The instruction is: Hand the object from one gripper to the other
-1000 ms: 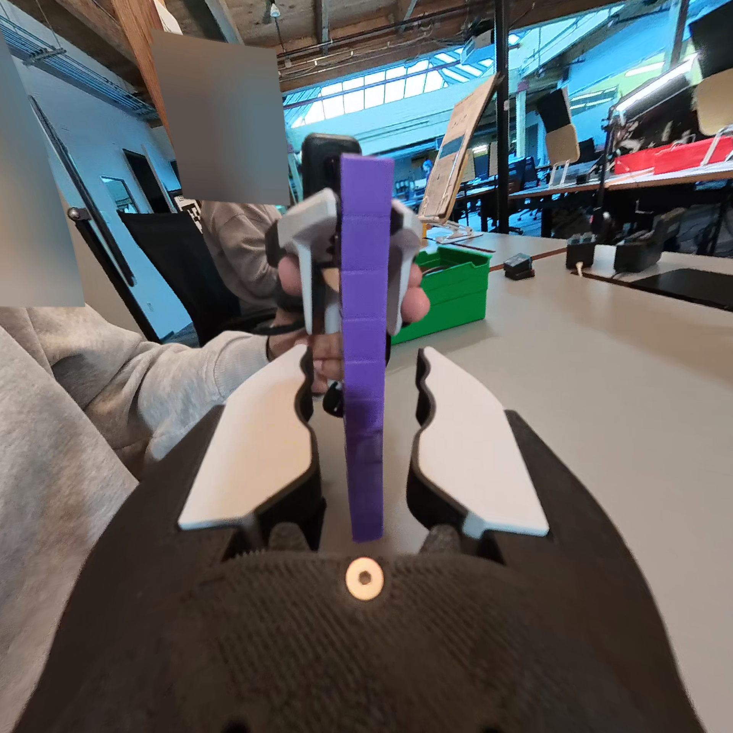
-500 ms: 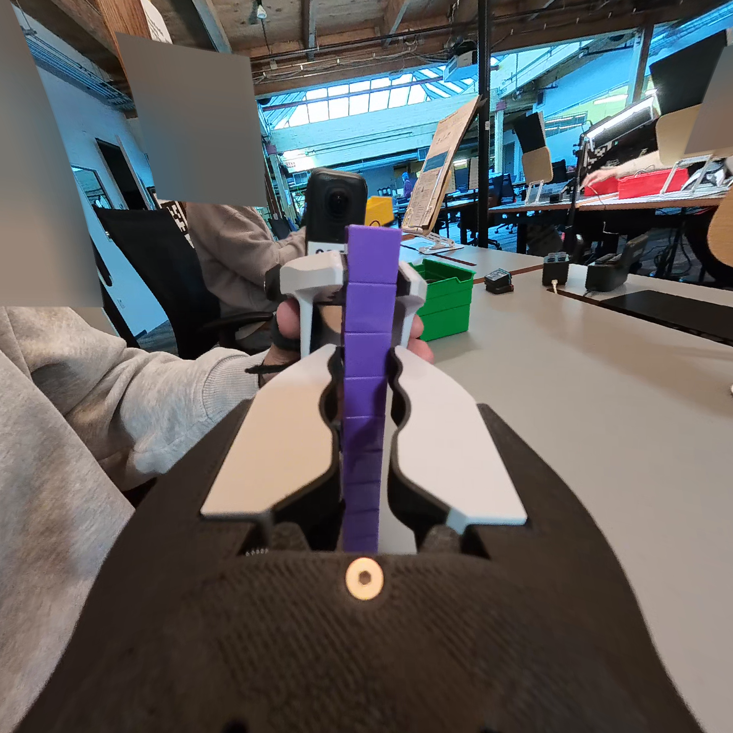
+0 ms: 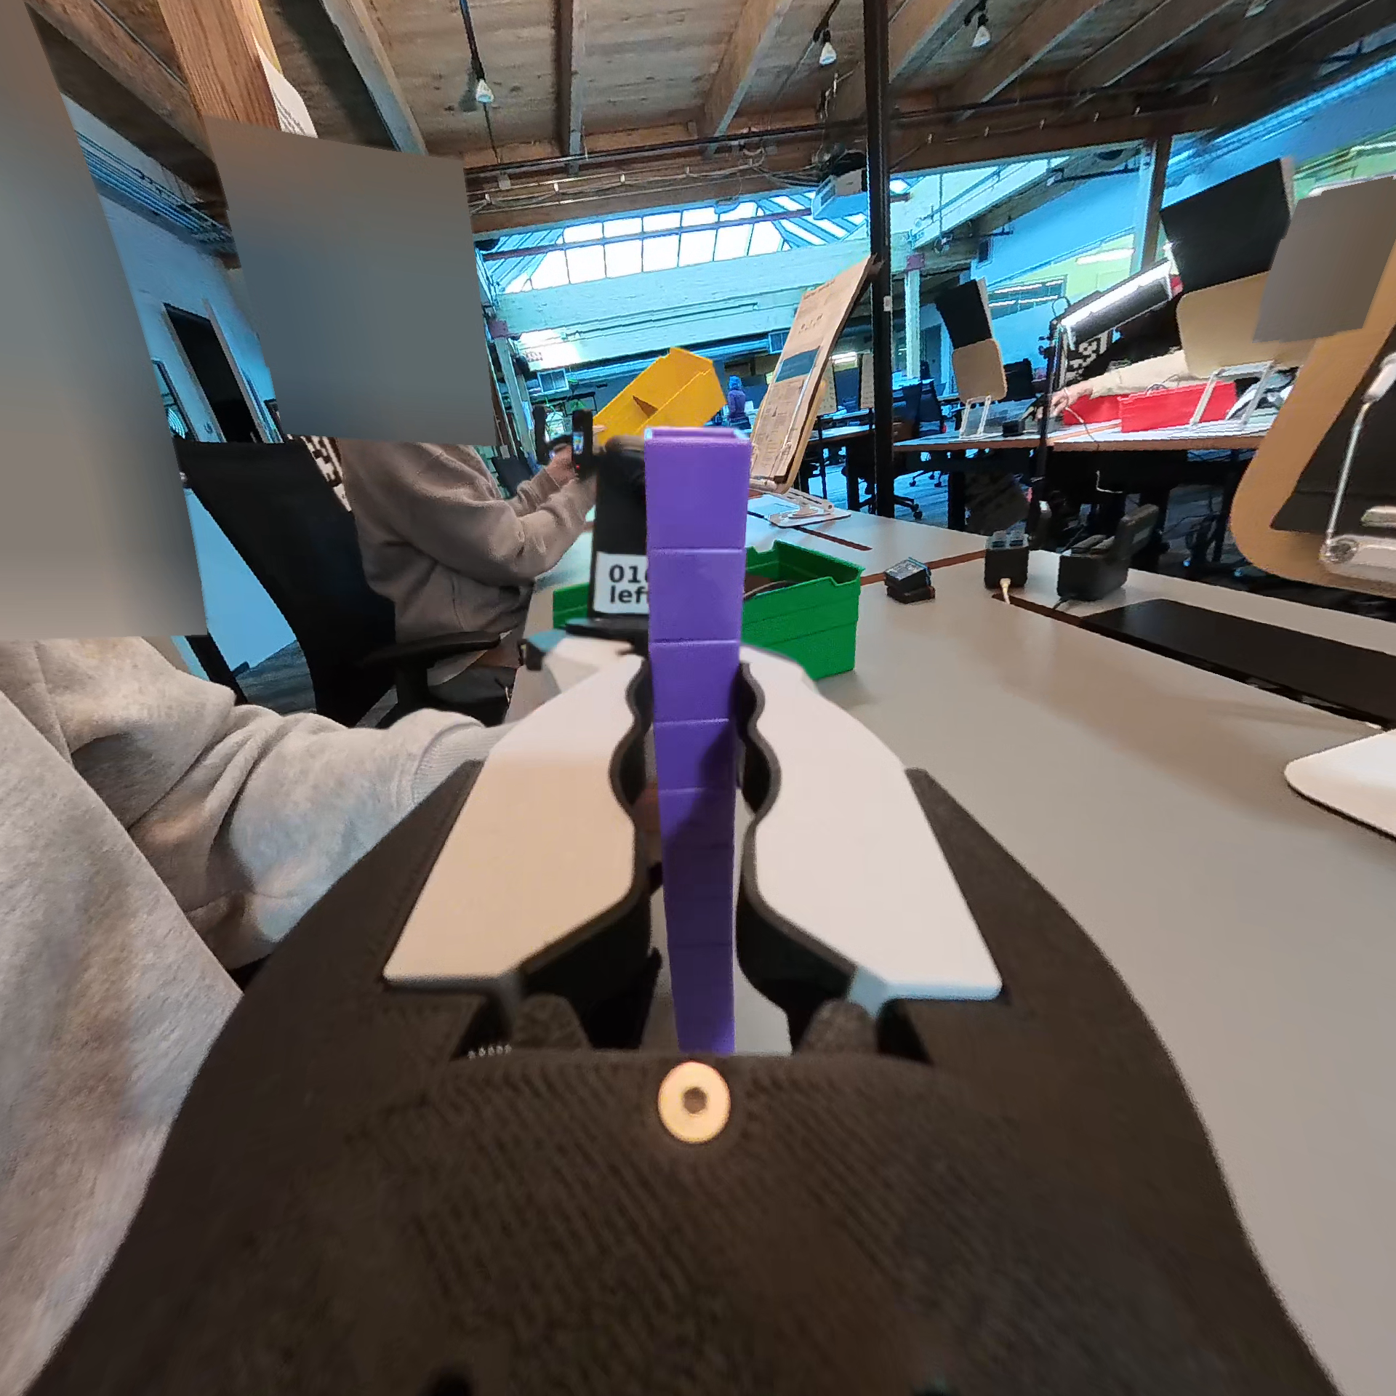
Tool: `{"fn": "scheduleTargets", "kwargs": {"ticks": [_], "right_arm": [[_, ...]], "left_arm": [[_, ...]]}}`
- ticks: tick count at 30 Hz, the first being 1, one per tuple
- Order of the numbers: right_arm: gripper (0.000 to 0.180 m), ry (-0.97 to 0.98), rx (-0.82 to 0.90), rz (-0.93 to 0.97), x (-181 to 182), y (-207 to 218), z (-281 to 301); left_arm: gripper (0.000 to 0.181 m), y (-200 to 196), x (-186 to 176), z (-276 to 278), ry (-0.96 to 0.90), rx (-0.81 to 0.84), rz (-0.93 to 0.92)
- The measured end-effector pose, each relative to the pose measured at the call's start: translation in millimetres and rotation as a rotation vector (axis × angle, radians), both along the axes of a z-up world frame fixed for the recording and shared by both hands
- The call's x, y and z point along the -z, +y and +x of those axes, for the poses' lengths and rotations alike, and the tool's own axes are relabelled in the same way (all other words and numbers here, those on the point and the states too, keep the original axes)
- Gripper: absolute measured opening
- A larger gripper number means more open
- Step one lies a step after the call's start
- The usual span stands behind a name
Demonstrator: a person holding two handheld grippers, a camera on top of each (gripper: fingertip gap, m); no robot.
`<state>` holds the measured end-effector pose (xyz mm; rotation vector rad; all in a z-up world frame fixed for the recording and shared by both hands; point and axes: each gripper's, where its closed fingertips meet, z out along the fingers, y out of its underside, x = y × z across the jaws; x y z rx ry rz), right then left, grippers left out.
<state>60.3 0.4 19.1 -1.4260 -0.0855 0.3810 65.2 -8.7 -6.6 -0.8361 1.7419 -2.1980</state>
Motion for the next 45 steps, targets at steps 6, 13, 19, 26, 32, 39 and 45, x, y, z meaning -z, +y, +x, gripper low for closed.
{"fn": "scheduleTargets", "kwargs": {"ticks": [6,13,19,26,32,39,45], "right_arm": [[0.021,-0.001,0.000,0.005,-2.7,-1.9,-0.2],[0.031,0.025,0.029,0.039,-5.7,-2.7,6.2],[0.048,0.027,0.055,0.012,3.5,-0.1,13.7],[0.050,0.028,-0.010,-0.120,41.3,12.1,4.7],[0.049,0.003,-0.079,-0.179,58.4,18.8,-13.5],[0.049,0.012,-0.208,-0.223,70.5,16.5,-34.7],[0.040,0.108,-0.458,-0.203,60.7,-1.4,-63.6]], "left_arm": [[0.034,-11.4,19.6,-2.1,0.019,0.041,0.100],[0.024,-13.3,18.0,-2.0,-0.009,0.026,0.105],[0.024,3.3,4.2,-0.2,-0.023,-0.014,0.024],[0.023,20.0,-13.9,-2.4,-0.050,-0.040,-0.056],[0.023,18.5,-17.7,-3.8,-0.057,-0.034,-0.068],[0.023,17.6,-29.6,-16.0,-0.074,0.062,-0.129],[0.023,8.6,-38.6,-41.8,-0.046,0.313,-0.243]]}}
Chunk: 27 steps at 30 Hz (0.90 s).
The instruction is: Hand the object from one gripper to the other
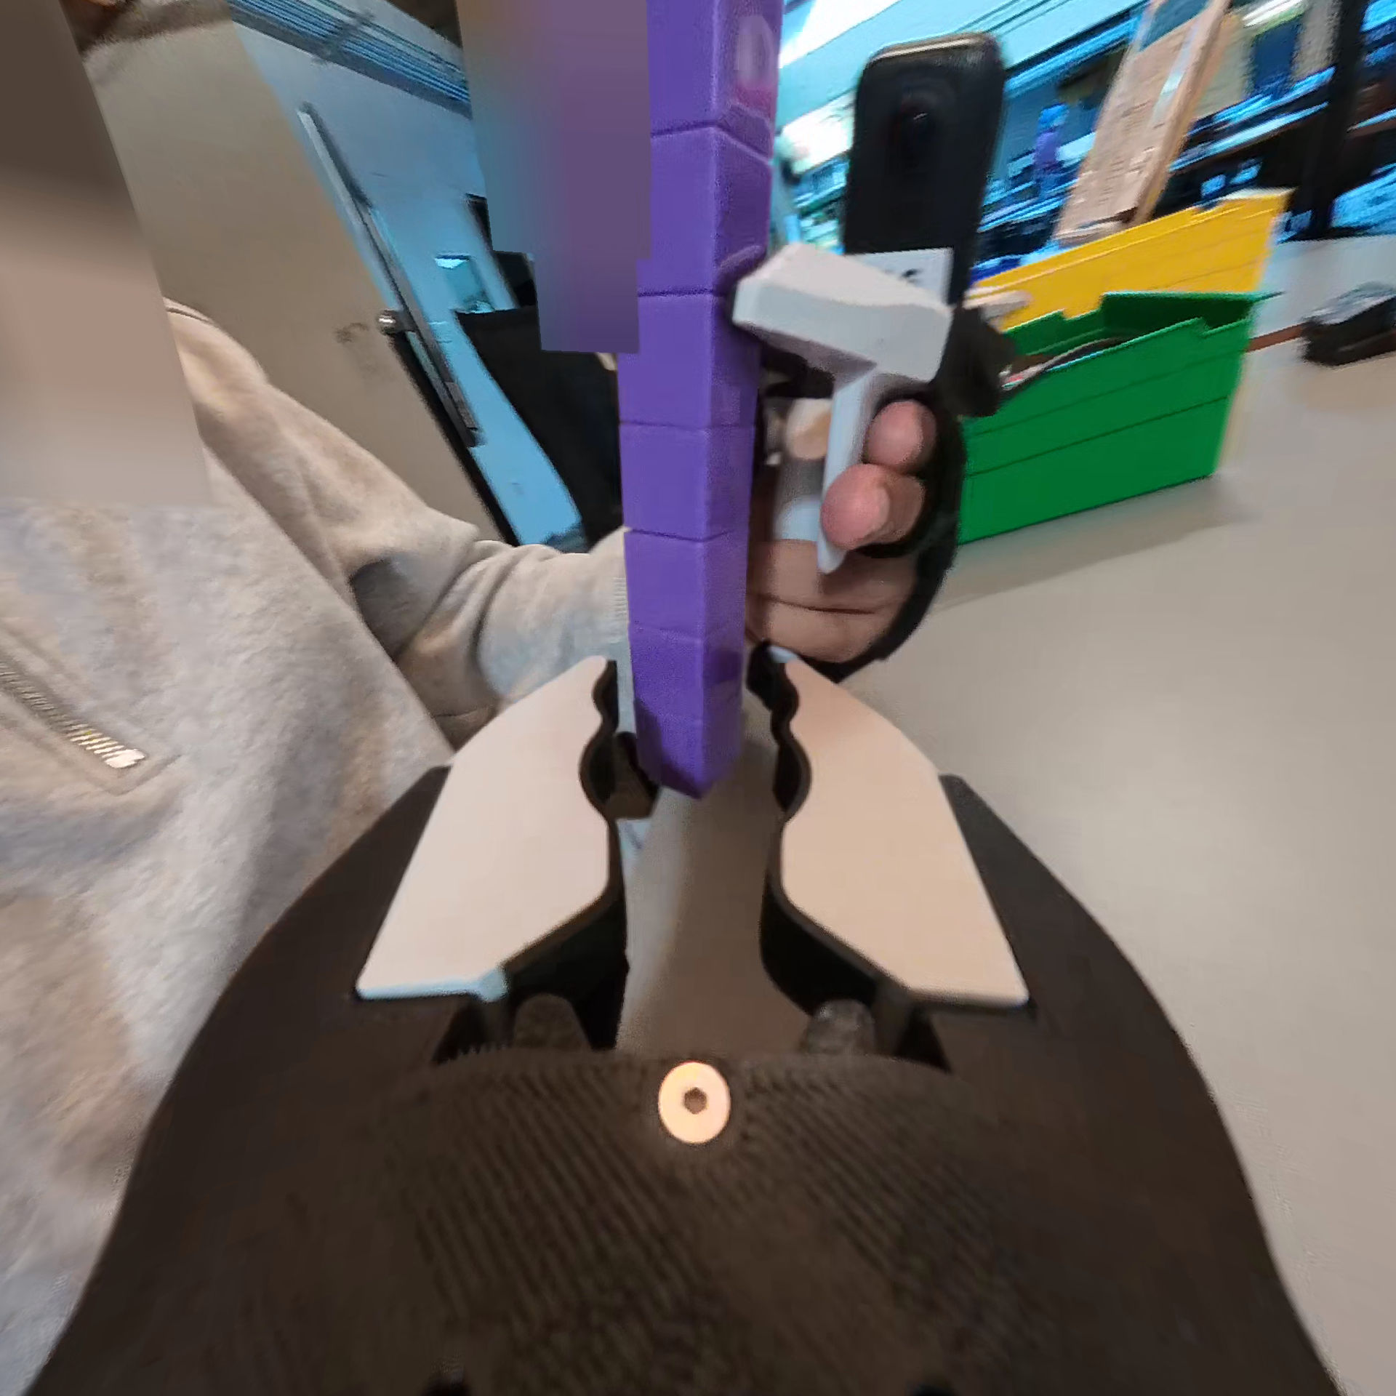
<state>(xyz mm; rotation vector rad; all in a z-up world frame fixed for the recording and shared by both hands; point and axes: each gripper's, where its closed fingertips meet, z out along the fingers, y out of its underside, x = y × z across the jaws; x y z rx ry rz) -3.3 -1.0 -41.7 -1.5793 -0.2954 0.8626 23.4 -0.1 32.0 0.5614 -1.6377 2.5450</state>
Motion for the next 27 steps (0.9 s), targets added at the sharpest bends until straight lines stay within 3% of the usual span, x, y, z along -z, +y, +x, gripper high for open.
{"fn": "scheduleTargets", "kwargs": {"ticks": [5,12,14,17,27], "right_arm": [[0.039,0.028,-0.167,-0.042,2.0,-10.2,-27.2],[0.028,-0.025,-0.203,-0.005,7.1,-6.4,-45.8],[0.028,-0.027,-0.174,0.011,4.8,-4.8,-40.7],[0.028,-0.027,-0.089,0.044,-2.3,-0.6,-24.0],[0.028,-0.215,0.353,-0.065,15.3,19.4,52.6]], "left_arm": [[0.024,-7.1,-6.3,-19.3,-0.012,0.157,-0.040],[0.024,-12.8,-6.9,-27.6,-0.035,0.211,-0.046],[0.025,-10.5,-8.1,-23.1,-0.042,0.165,-0.048],[0.057,-6.5,-2.0,-7.0,-0.010,0.048,-0.015],[0.057,12.3,20.9,37.4,0.022,-0.323,0.128]]}}
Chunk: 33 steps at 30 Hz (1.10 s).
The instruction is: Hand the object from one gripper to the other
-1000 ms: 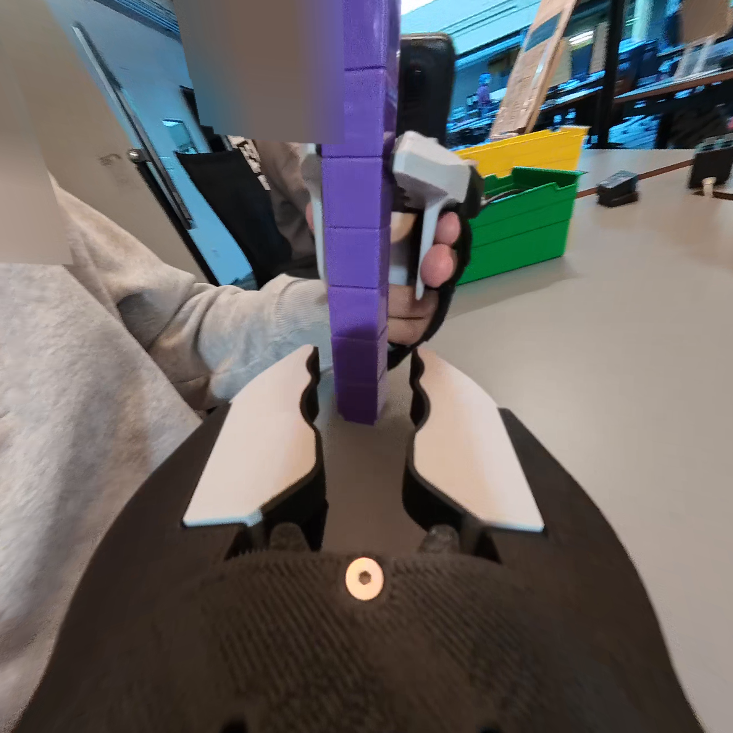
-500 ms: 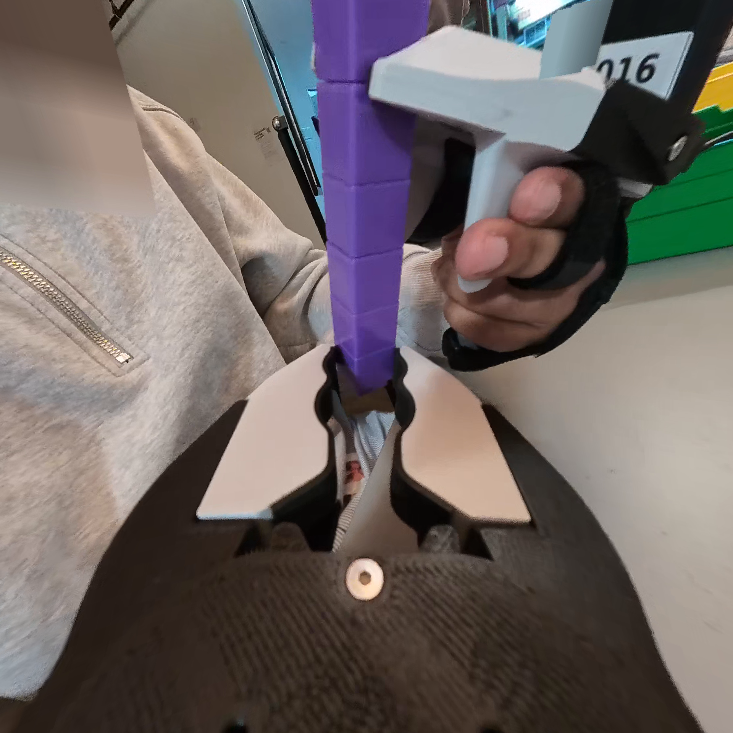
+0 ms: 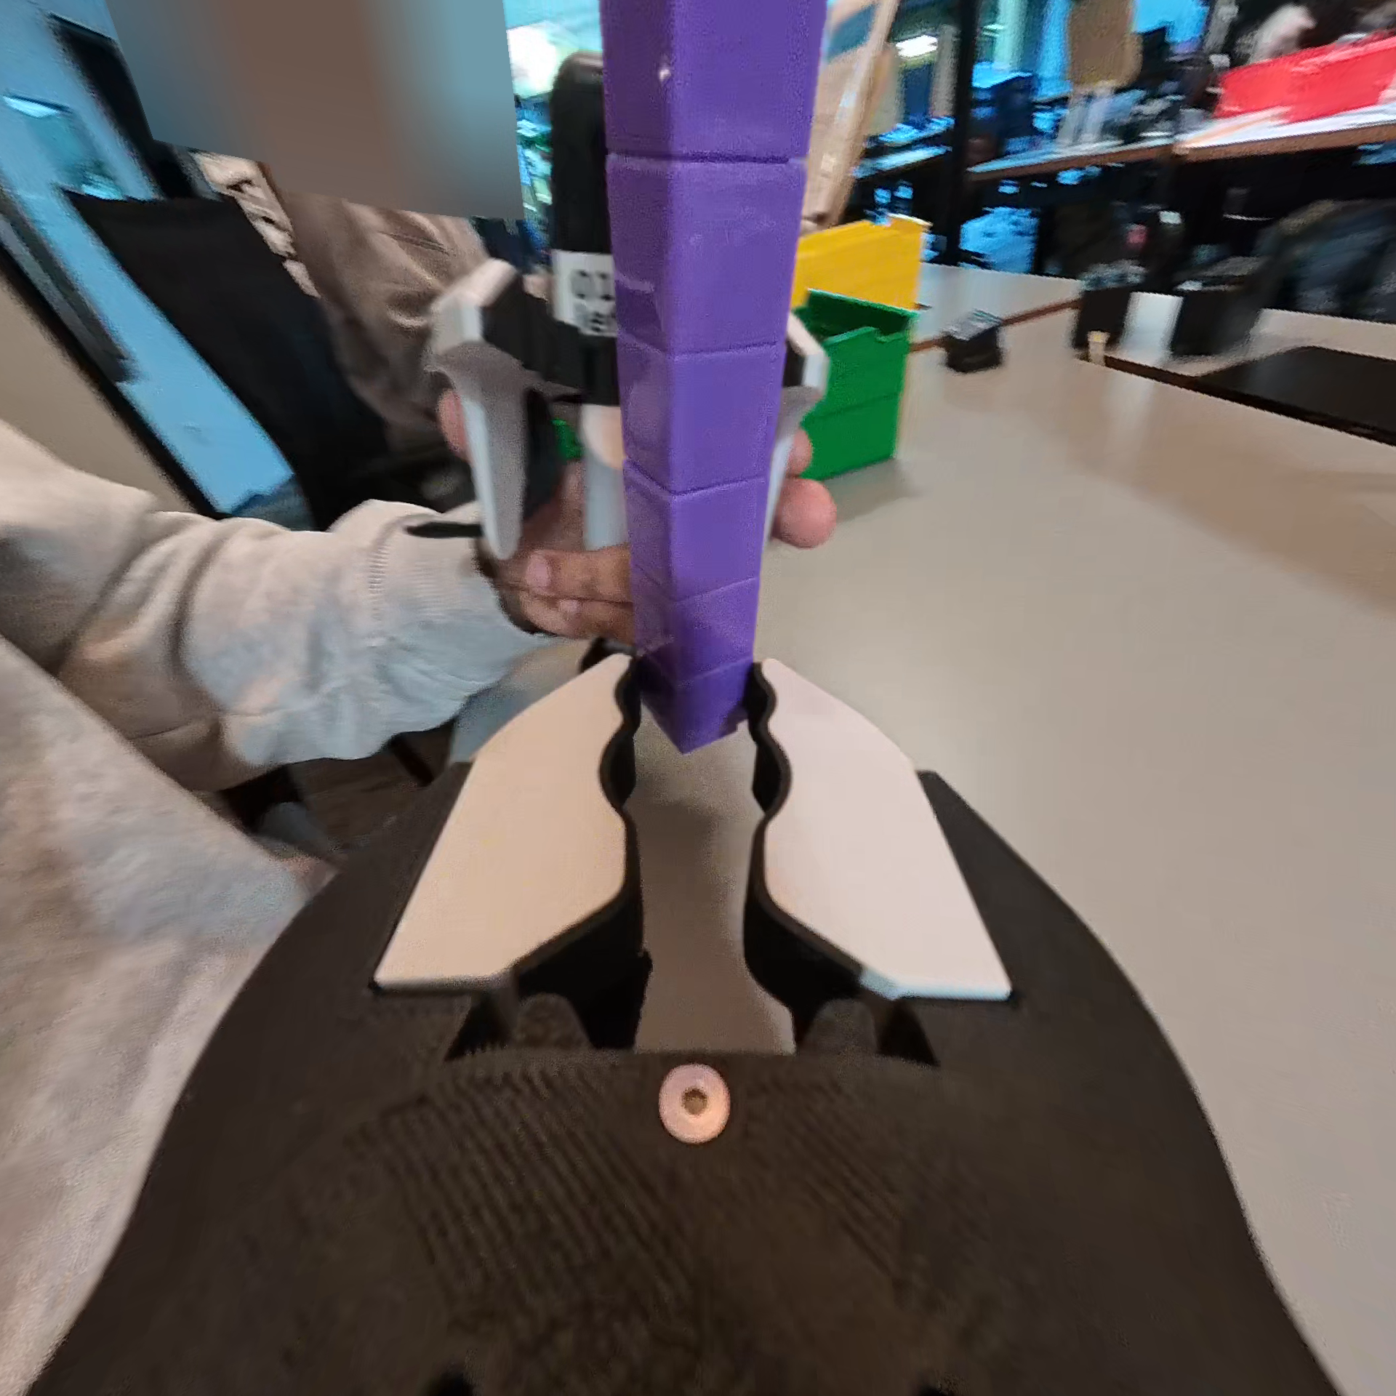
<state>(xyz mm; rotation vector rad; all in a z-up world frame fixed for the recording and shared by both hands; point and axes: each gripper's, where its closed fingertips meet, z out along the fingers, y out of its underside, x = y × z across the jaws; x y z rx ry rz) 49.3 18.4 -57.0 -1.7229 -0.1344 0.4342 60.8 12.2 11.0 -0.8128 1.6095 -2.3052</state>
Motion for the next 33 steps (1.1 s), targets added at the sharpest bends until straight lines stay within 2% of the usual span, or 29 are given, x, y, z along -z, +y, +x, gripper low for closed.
{"fn": "scheduleTargets", "kwargs": {"ticks": [6,11,16,17,19,23,29,33], "right_arm": [[0.028,-0.103,0.161,-0.081,17.5,11.2,11.5],[0.028,-0.115,0.159,-0.107,23.6,16.6,0.7],[0.028,-0.094,0.149,-0.096,22.4,16.4,-0.2],[0.030,-0.092,0.143,-0.093,21.8,15.8,-0.2],[0.046,-0.081,0.143,-0.087,19.7,14.1,3.2],[0.057,-0.020,0.188,-0.022,3.0,9.5,23.8],[0.056,0.159,0.218,0.172,-47.7,-11.3,49.0],[0.053,0.155,0.170,0.244,-73.2,-22.1,44.2]], "left_arm": [[0.055,6.0,8.8,16.2,0.020,-0.160,0.081],[0.023,8.4,11.9,18.0,0.019,-0.194,0.119],[0.023,11.5,11.8,17.8,0.017,-0.197,0.125],[0.024,12.2,11.7,17.8,0.017,-0.198,0.123],[0.024,13.3,12.7,18.1,0.021,-0.198,0.128],[0.024,12.2,15.5,17.4,0.027,-0.182,0.135],[0.024,-9.6,25.7,9.4,0.039,-0.050,0.151],[0.024,-31.9,34.1,1.6,0.049,0.056,0.168]]}}
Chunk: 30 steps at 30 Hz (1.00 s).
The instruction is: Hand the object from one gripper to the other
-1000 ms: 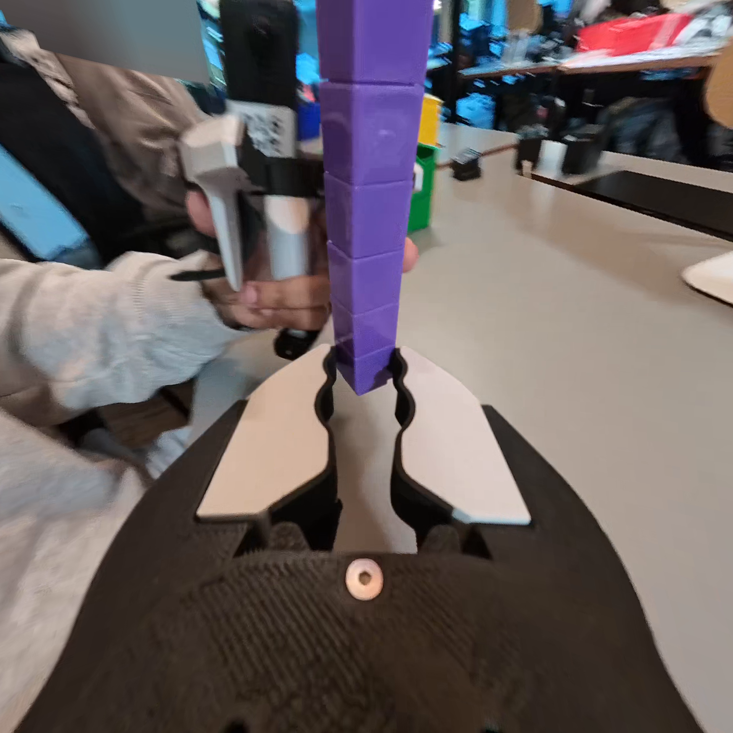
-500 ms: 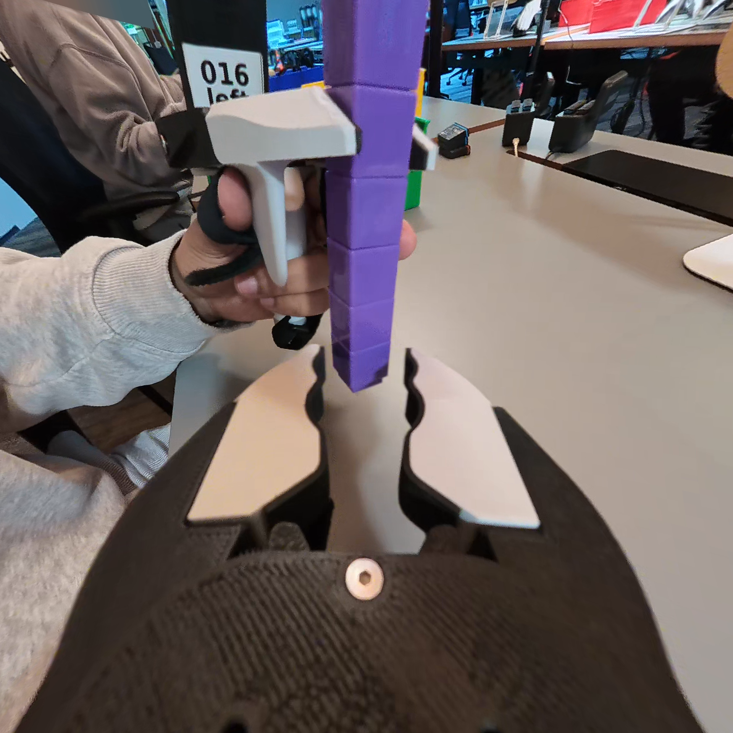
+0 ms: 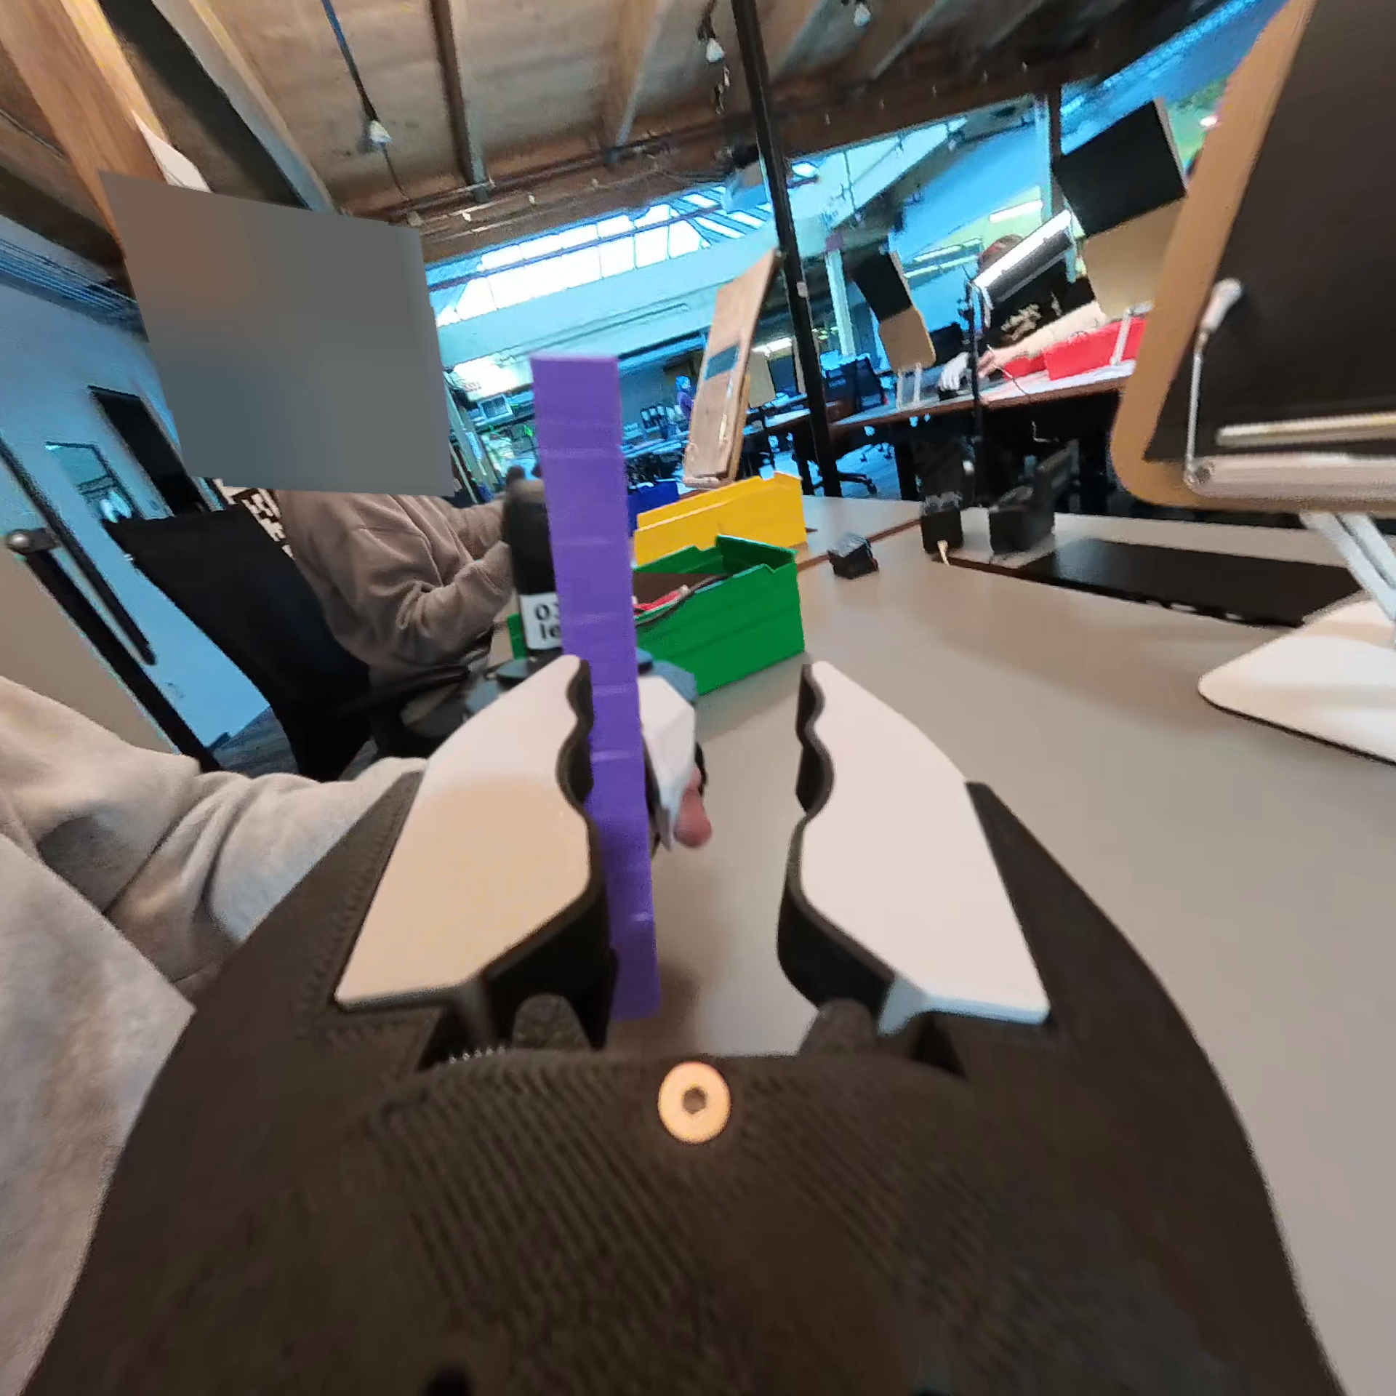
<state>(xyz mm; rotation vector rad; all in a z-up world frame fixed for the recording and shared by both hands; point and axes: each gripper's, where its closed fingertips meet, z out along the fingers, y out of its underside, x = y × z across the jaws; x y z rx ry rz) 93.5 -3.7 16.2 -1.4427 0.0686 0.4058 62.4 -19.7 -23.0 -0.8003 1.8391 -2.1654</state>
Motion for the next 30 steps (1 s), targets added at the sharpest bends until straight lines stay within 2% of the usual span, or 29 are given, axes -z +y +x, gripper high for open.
{"fn": "scheduleTargets", "kwargs": {"ticks": [9,11,13,17,20,23,27,30], "right_arm": [[0.049,-0.082,-0.045,0.063,-39.2,-9.4,-25.3],[0.043,-0.078,-0.027,0.059,-42.7,-9.3,-24.6],[0.027,-0.088,-0.009,0.038,-41.5,-8.5,-23.0],[0.023,-0.100,-0.008,0.027,-40.0,-8.3,-23.1],[0.022,-0.116,0.002,0.017,-39.3,-8.1,-22.7],[0.022,-0.135,0.006,-0.005,-37.7,-7.8,-22.6],[0.022,-0.160,0.002,-0.036,-33.6,-6.7,-23.8],[0.022,-0.163,-0.013,-0.048,-31.5,-5.4,-27.0]], "left_arm": [[0.024,-25.3,15.7,-7.3,0.039,0.097,0.026],[0.024,-28.8,18.1,-9.2,0.038,0.111,0.041],[0.024,-31.0,20.5,-9.8,0.036,0.115,0.062],[0.024,-28.1,21.4,-8.5,0.041,0.101,0.073],[0.051,-22.9,17.9,-4.6,0.043,0.069,0.050],[0.066,-18.2,17.0,-1.3,0.025,0.027,0.066],[0.071,-14.4,12.5,-0.6,0.013,0.014,0.053],[0.067,-14.2,8.0,-2.0,0.002,0.017,0.037]]}}
